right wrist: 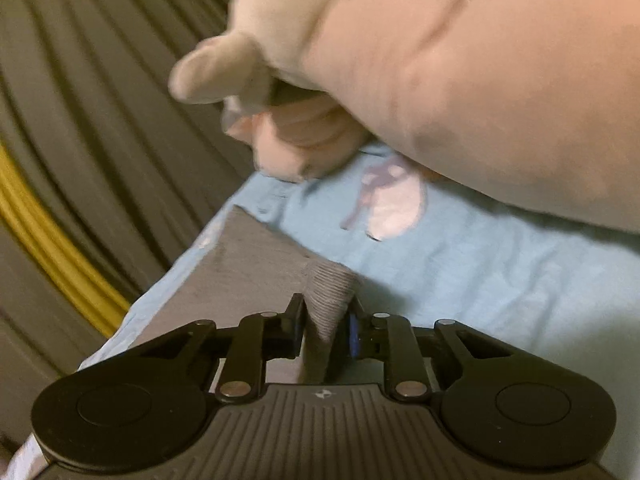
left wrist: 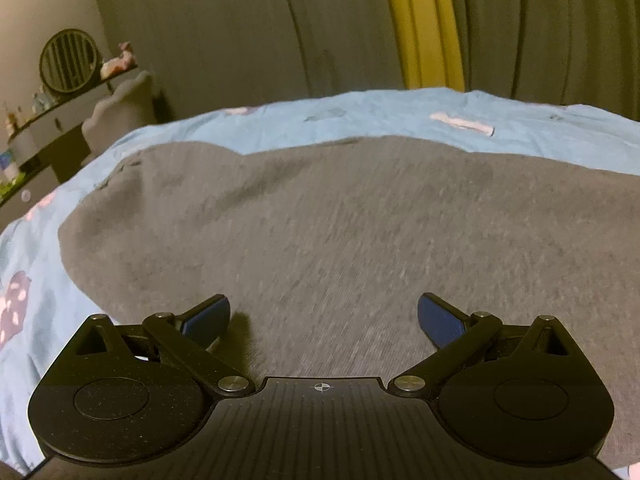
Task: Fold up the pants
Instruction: 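Grasp the folded leg end with the right tool and lift it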
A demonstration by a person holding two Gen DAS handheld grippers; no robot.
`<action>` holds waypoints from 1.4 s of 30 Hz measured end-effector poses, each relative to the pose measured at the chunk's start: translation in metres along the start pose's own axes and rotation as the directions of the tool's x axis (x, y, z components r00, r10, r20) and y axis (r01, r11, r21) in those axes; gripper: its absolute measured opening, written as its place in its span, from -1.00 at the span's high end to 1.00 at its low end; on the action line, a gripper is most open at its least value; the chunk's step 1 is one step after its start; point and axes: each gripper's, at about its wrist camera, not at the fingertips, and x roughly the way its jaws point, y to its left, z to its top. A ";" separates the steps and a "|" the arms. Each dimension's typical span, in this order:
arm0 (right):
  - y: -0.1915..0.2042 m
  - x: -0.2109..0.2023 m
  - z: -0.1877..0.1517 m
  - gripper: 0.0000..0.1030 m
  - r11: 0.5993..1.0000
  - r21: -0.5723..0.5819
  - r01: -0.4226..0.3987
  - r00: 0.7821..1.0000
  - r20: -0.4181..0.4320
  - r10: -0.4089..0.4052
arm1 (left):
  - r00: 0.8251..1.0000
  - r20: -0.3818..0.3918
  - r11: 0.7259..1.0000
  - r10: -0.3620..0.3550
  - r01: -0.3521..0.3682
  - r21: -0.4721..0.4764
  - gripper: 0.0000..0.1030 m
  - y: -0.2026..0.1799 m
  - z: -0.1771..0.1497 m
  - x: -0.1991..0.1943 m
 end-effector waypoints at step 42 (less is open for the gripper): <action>0.322 -0.041 -0.204 0.48 0.409 -0.673 -0.616 0.785 -0.567 0.249 | 0.990 0.053 0.955 -0.134 0.144 -0.260 -1.00 0.104 0.035 -0.025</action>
